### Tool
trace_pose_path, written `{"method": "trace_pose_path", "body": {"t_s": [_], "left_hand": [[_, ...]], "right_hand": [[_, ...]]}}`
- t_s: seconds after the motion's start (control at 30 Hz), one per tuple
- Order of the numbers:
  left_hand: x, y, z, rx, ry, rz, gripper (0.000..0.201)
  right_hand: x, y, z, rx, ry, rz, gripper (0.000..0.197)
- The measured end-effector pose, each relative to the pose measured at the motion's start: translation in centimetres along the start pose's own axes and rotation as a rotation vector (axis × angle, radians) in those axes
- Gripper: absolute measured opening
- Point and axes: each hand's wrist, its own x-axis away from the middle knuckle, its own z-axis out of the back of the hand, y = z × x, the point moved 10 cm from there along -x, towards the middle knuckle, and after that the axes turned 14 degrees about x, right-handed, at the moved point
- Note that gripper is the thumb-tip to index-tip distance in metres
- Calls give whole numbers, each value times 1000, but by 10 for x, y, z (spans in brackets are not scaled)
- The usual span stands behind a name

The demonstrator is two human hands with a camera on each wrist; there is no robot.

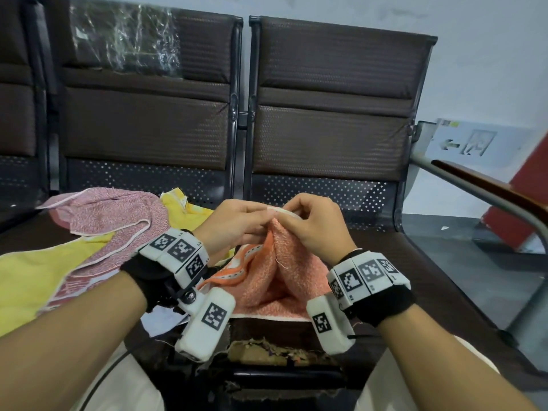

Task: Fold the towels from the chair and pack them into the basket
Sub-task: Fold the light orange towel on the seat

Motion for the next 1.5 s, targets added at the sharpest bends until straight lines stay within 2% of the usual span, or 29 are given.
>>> {"method": "trace_pose_path", "body": {"t_s": [0.17, 0.4, 0.47, 0.57, 0.63, 0.8, 0.83, 0.9, 0.97, 1.0, 1.1, 1.17, 1.23, 1.3, 1.37, 1.43, 1.5], "left_hand": [[1, 1, 1, -54, 17, -23, 22], [0, 0, 9, -142, 66, -49, 24], [-1, 4, 18, -156, 119, -70, 26], [-2, 12, 33, -123, 197, -96, 31], [-3, 13, 39, -143, 238, -101, 33], [1, 19, 33, -340, 341, -169, 25], [3, 23, 29, -409, 355, -206, 27], [10, 36, 17, -527, 347, -318, 38], [18, 45, 4, -577, 267, -377, 44], [21, 47, -1, -592, 214, -376, 46], [29, 56, -10, -705, 99, -363, 49], [32, 68, -12, -784, 65, -348, 39], [37, 90, -16, -858, 49, -363, 30], [46, 127, -21, -978, 102, -448, 24], [60, 169, -24, -1015, 219, -569, 23], [76, 204, -23, -928, 316, -676, 25], [88, 222, -23, -867, 350, -736, 27]], "right_hand": [[1, 6, -2, -97, -27, -43, 16], [5, 7, -11, -155, -220, -37, 10], [8, 12, -14, -3, -317, -1, 14], [16, 29, -22, 426, -494, 58, 24], [19, 33, -21, 491, -521, 54, 27], [18, 19, -12, 512, -393, 77, 56], [18, 17, -11, 552, -388, 82, 55], [19, 10, -8, 661, -367, 117, 35], [18, 3, -1, 708, -336, 118, 14], [17, 1, 5, 707, -317, 96, 10], [5, -8, 35, 706, -181, 36, 17], [-5, -18, 61, 696, -85, 1, 18], [-14, -30, 85, 599, -52, -28, 15], [-21, -50, 107, 485, -23, 5, 4], [-25, -78, 132, 422, 57, 74, 6], [-26, -101, 160, 313, 177, 99, 8], [-22, -113, 187, 175, 322, 88, 9]]}}
